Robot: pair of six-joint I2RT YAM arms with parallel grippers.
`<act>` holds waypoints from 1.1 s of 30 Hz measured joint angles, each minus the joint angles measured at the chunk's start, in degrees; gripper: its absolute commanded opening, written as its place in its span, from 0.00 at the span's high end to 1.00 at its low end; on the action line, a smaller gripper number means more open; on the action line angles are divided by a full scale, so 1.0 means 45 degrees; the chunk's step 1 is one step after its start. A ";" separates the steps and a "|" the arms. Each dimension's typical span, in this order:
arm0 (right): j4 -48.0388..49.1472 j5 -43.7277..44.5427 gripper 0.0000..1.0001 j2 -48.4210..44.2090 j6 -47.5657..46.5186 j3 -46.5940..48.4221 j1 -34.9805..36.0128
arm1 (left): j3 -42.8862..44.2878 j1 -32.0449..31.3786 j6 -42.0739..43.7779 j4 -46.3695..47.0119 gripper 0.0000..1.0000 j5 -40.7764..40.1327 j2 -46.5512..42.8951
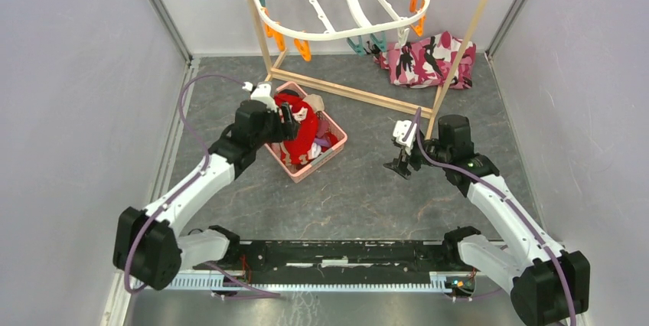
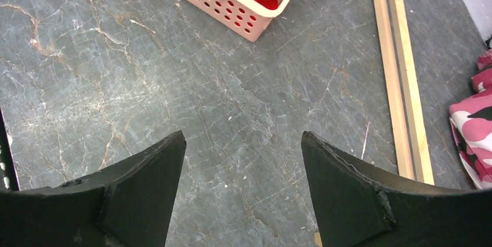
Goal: Clip the socks to the hanger
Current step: Pick up the sock from the bin.
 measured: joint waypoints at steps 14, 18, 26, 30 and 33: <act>-0.0413 -0.0053 0.19 0.0073 -0.0374 0.0015 0.0000 | 0.1107 0.0738 0.0359 0.0146 0.36 0.3099 0.2579; -0.0452 -0.0053 0.19 0.0155 -0.0379 0.0019 0.0000 | 0.1365 0.0738 0.0481 0.0165 0.34 0.3113 0.2788; -0.0559 -0.0053 0.19 0.0204 -0.0471 0.0019 0.0000 | 0.2730 0.0685 0.0457 0.1219 0.42 0.3075 0.4745; -0.0607 -0.0053 0.19 0.0321 -0.0471 0.0019 0.0000 | 0.2968 0.0491 0.0418 0.1501 0.53 0.2739 0.5396; -0.0612 -0.0053 0.19 0.0325 -0.0481 0.0019 0.0000 | 0.3264 0.0296 0.0418 0.1511 0.62 0.2526 0.5882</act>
